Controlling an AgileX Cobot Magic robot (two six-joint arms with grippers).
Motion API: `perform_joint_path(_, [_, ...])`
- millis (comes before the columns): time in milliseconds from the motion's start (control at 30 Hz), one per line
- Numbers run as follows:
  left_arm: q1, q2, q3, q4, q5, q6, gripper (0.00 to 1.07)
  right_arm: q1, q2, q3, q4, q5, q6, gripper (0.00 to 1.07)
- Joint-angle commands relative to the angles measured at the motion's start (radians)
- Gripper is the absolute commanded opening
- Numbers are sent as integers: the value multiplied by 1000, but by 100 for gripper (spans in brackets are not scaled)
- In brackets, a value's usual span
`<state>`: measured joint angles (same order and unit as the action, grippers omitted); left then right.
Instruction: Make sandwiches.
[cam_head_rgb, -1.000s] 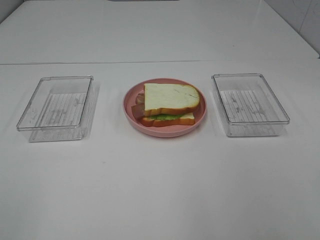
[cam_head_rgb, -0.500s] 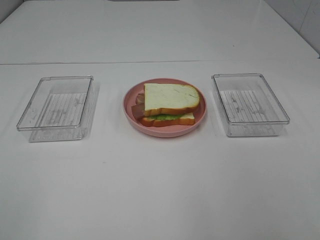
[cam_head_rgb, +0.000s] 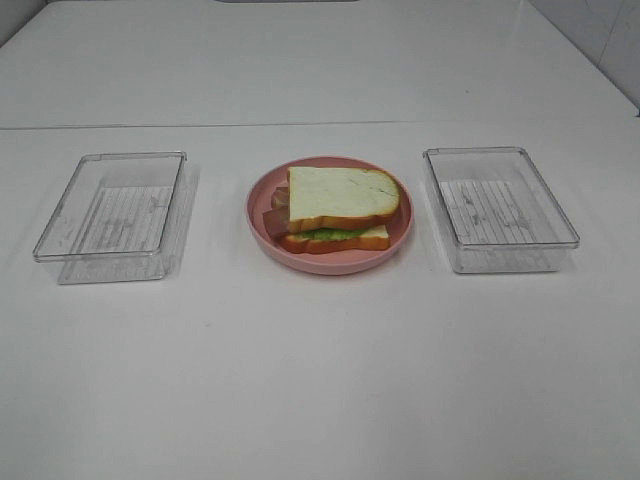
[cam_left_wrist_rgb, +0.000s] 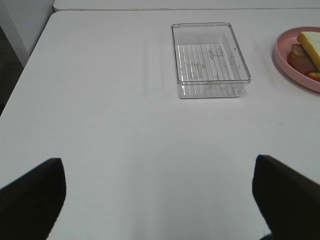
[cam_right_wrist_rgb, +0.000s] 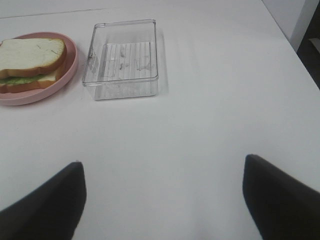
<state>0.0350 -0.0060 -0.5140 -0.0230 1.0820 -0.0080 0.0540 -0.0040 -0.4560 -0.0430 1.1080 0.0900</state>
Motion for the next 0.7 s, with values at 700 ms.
perform_joint_path(700, [4, -12, 0, -7, -6, 0, 95, -1, -32, 3, 0, -8, -6, 80])
